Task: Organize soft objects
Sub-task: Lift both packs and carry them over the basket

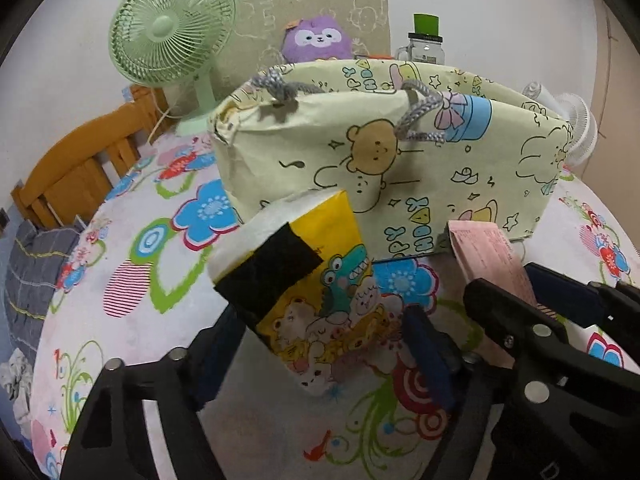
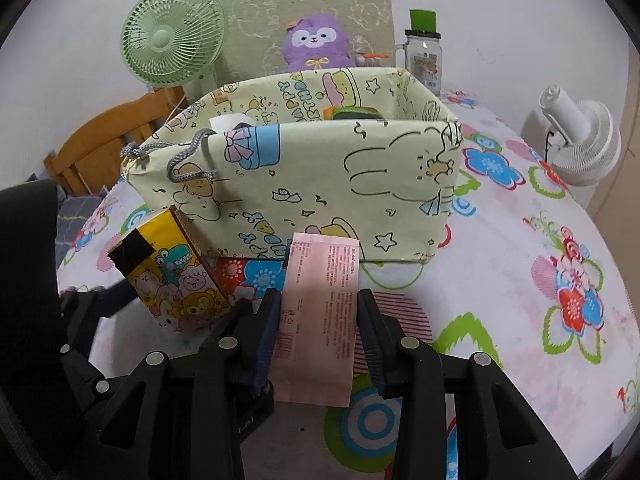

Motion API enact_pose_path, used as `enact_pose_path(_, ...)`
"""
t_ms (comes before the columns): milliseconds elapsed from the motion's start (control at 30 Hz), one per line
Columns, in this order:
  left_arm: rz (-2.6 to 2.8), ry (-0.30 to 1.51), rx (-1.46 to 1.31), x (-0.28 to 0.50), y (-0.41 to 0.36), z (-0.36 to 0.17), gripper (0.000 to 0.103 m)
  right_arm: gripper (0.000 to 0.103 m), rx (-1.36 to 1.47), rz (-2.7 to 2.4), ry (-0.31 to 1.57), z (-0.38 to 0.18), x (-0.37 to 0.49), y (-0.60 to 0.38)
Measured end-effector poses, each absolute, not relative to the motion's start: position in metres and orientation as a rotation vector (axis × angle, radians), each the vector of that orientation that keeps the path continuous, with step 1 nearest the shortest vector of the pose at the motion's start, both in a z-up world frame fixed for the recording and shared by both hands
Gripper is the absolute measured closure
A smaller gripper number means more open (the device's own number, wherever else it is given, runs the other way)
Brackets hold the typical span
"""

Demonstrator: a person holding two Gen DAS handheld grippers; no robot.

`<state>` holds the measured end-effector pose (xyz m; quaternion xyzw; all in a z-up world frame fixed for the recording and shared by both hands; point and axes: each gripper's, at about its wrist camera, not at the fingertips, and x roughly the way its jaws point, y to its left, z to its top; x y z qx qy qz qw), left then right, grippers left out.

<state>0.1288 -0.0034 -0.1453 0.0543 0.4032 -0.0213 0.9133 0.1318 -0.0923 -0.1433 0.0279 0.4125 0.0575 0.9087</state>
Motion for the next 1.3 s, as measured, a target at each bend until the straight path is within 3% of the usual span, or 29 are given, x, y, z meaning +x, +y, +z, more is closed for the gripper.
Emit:
enact_pose_path(167,-0.089,0.824,0.09,0.126,-0.006,-0.145,0.046,0.061,0.044,0.114,0.837,-0.142,0.129,-0.089)
enact_pose_path(300,-0.098,0.818,0.078,0.121,-0.008,-0.143,0.055,0.061,0.035,0.109,0.833,-0.141,0.128,-0.09)
enact_pose_path(600,-0.097,0.815,0.082,0.106,-0.015,-0.139,0.063,0.061,0.046,0.094,0.835,-0.143,0.119,-0.099)
enact_pose_path(1300,-0.105,0.769,0.068,0.068,-0.032,-0.119,0.065,0.061,0.062,0.083,0.784,-0.127,0.09,-0.115)
